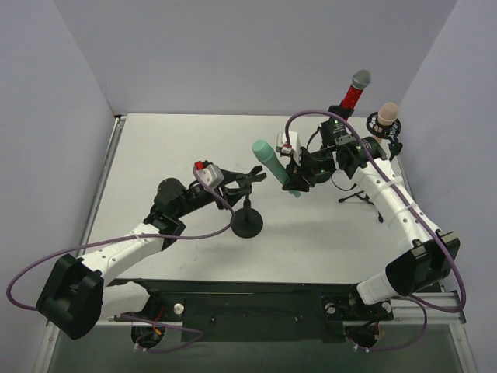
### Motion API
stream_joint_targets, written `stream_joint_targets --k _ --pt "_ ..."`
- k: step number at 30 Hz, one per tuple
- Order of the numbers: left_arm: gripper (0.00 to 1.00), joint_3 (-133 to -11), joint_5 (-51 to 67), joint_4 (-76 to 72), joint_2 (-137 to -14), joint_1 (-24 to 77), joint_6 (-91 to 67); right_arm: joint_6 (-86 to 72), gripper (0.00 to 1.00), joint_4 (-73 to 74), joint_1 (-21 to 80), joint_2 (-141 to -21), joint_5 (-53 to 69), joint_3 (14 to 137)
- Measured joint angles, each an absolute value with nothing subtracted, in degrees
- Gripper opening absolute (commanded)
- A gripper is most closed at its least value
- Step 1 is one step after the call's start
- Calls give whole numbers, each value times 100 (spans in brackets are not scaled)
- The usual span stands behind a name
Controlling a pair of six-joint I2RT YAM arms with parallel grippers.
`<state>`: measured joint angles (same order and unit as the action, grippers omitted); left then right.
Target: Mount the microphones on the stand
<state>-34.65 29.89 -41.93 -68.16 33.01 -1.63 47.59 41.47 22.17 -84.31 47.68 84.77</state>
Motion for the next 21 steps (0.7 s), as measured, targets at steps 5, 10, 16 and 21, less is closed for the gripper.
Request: stream_joint_targets --k 5,10,16,21 --pt "5 -3481 3103 -4176 -6818 3304 -268 4766 0 4150 2217 -8473 4803 8586" --pt "4 -3492 3157 -4176 -6829 3291 -272 4853 0 4160 2220 -8600 4836 8652" --pt "4 -3498 3201 -4176 -6838 3280 -285 5103 0 4187 2318 -8879 4875 8816" --pt "4 -3498 3238 -4178 -6842 3269 -298 5382 0 4187 2486 -9251 4952 9004"
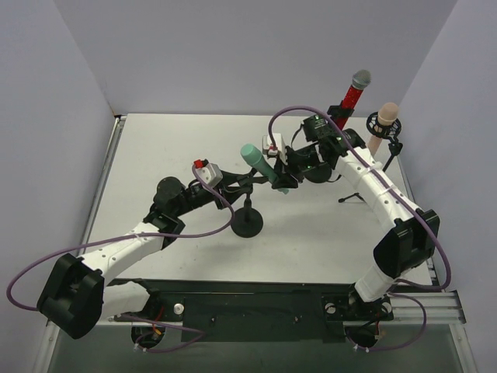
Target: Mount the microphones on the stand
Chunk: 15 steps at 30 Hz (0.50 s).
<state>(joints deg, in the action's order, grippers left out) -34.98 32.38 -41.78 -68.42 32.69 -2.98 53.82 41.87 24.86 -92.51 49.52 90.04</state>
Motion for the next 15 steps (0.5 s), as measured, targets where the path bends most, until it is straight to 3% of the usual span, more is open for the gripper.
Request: stream_joint_targets --k 12,15 --pt "7 -3498 3492 -4233 -6864 3162 -576 6337 0 4268 2705 -9470 5201 9004" --pt "19 -3498 3520 -4250 -6871 3144 -635 6357 1 4265 2705 -9500 5273 9004"
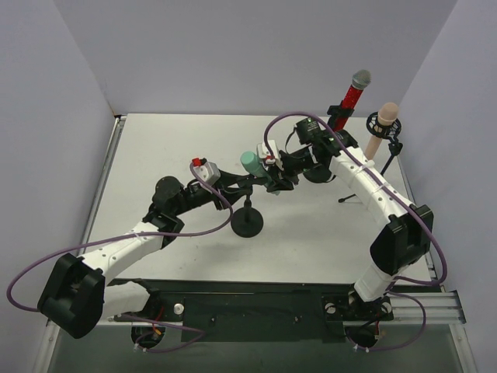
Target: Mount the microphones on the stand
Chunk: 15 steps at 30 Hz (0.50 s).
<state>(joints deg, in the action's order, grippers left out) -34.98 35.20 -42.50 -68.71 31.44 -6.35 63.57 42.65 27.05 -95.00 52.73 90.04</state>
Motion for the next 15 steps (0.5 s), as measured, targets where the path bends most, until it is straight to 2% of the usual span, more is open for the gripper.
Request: stream_joint_targets --k 2,3,5,7,11,15 --pt "30 -3498 3527 -4252 -6871 3140 -685 6355 8 4265 2705 -9504 5297 9004" --pt "40 -3498 3527 -4250 -6871 3140 -701 6355 16 4268 2705 -9507 5299 9004" --pt "53 -3496 3529 -4239 -6871 3138 -740 6348 28 4272 2705 -9515 5301 9004" --pt "62 -3496 3527 -4239 -6871 3138 -768 6309 34 4274 2705 -9522 5330 9004" --pt "74 -3492 3527 -4324 -6847 3148 -871 6265 39 4276 2738 -9526 5511 9000" --pt "80 -3479 3522 -4362 -6766 3151 -930 6160 42 4309 2742 -9526 5682 9000"
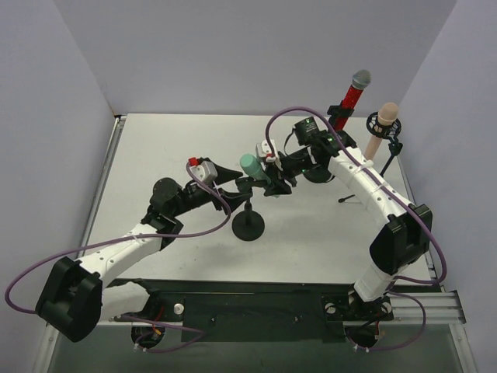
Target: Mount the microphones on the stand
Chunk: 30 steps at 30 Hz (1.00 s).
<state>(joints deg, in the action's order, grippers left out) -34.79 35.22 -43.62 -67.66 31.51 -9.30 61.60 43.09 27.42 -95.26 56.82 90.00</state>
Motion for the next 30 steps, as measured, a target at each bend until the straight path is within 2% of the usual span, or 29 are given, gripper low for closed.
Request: stream_joint_targets --k 2,4,5,7,9,16,21,30 --pt "82 -3452 3520 -4370 -6705 3151 -954 6110 45 4318 2742 -9526 5736 9000" --pt "83 -3409 3520 -4377 -6624 3151 -972 6042 55 4318 2735 -9526 5780 9000" --pt "83 -3387 3518 -4377 -6587 3151 -978 6003 88 4320 2735 -9526 5798 9000" --pt "84 -3332 3516 -4366 -6484 3151 -982 5874 90 4348 2735 -9529 5833 9000" --pt "84 -3288 3514 -4353 -6377 3151 -978 5839 96 4353 2696 -9533 5874 9000" --pt "89 -2694 3280 -4316 -5636 3142 -952 5697 100 4357 2539 -9524 5881 9000" --pt "89 -2228 2895 -4193 -5074 3140 -947 5561 100 4355 2438 -9411 5677 8997" --pt "88 -2047 2545 -4082 -5098 3140 -943 5304 100 4193 2408 -8744 5502 8685"
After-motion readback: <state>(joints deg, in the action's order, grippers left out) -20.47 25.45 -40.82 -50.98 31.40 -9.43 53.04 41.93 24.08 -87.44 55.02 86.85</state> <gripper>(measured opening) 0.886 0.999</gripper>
